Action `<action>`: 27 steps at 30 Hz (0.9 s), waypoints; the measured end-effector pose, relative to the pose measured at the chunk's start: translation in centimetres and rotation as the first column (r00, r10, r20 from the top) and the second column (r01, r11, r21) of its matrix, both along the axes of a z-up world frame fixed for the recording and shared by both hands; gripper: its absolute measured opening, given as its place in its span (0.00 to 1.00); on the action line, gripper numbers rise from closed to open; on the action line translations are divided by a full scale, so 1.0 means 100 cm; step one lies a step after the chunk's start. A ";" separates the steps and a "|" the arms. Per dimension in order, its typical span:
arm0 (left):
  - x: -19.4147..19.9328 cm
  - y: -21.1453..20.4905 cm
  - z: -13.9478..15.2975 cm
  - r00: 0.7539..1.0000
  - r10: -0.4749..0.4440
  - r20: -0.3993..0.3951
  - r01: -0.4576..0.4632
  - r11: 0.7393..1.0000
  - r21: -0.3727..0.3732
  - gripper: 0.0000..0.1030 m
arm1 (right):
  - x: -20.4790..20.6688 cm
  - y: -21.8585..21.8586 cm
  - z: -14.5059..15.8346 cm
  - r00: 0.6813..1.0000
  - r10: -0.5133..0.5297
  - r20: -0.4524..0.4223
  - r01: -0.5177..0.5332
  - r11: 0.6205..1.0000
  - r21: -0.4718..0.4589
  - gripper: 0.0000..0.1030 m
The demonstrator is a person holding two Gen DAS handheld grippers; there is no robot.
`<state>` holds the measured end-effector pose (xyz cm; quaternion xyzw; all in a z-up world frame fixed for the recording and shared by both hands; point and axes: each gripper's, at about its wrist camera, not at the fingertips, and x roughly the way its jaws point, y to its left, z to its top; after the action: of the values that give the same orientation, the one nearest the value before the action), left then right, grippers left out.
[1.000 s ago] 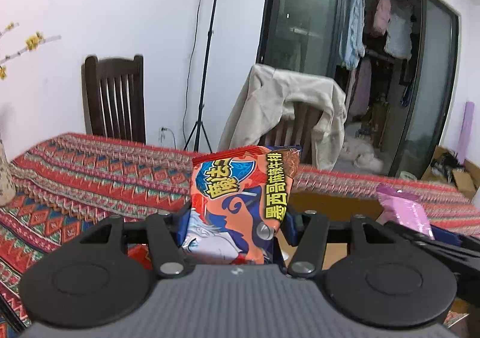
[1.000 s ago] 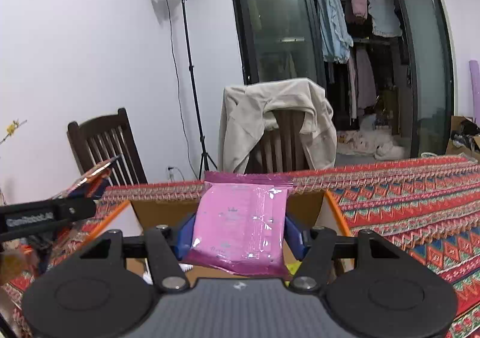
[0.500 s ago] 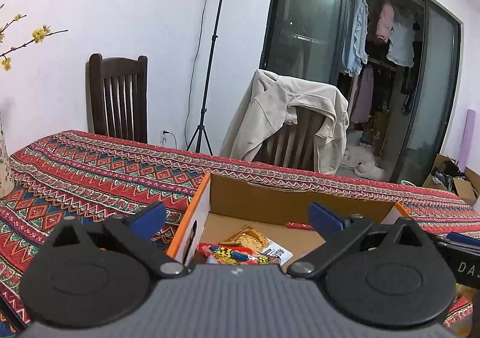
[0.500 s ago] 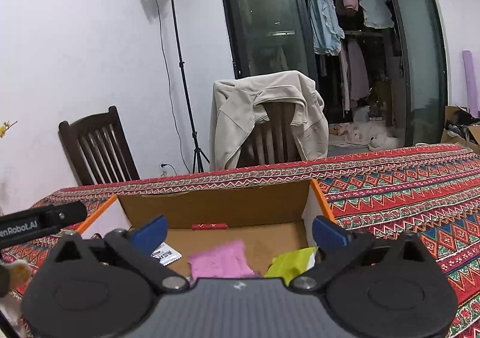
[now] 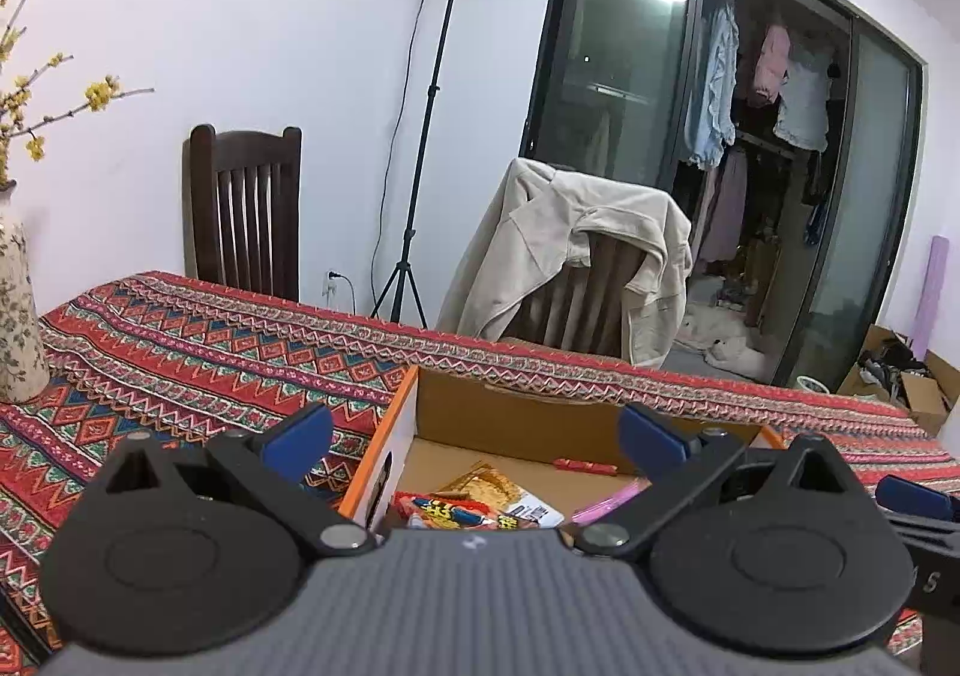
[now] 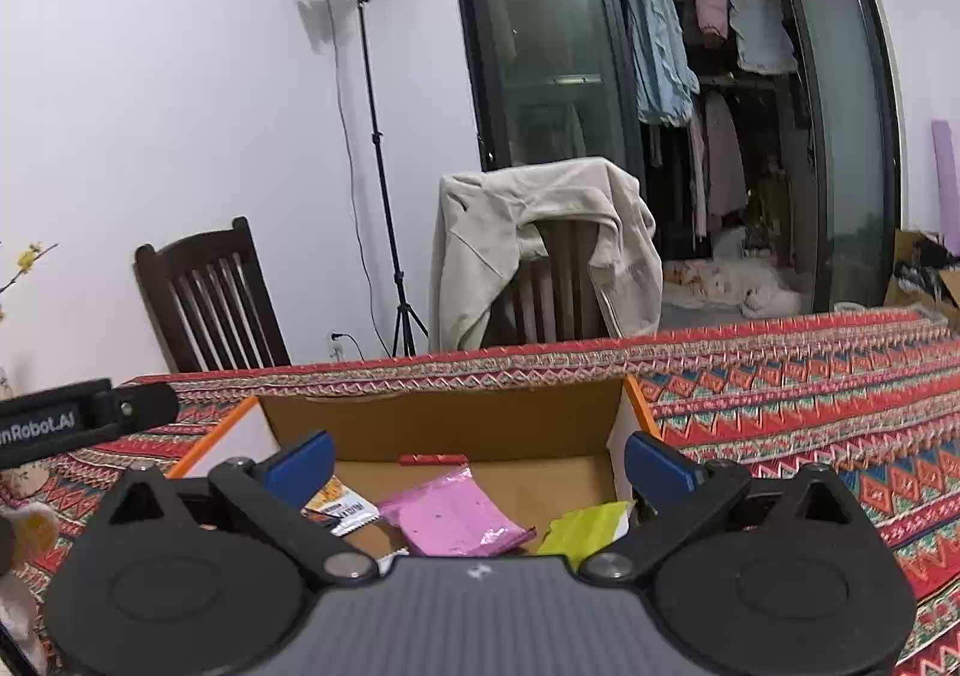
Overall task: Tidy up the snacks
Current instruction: 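Carry the pink packet and orange chip bag into the box and release, then move both grippers back over the snack pile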
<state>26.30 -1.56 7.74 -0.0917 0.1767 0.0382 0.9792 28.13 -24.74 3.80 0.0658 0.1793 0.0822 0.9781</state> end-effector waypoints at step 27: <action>-0.108 0.026 -0.005 0.997 -0.047 -0.059 0.050 0.998 0.047 1.00 | -0.116 0.000 -0.009 0.994 0.102 -0.041 -0.106 0.989 -0.104 1.00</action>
<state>15.52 1.04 7.24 -0.0627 0.2060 0.0215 0.9763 16.51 -24.79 2.86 0.0056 0.2038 0.1223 0.9713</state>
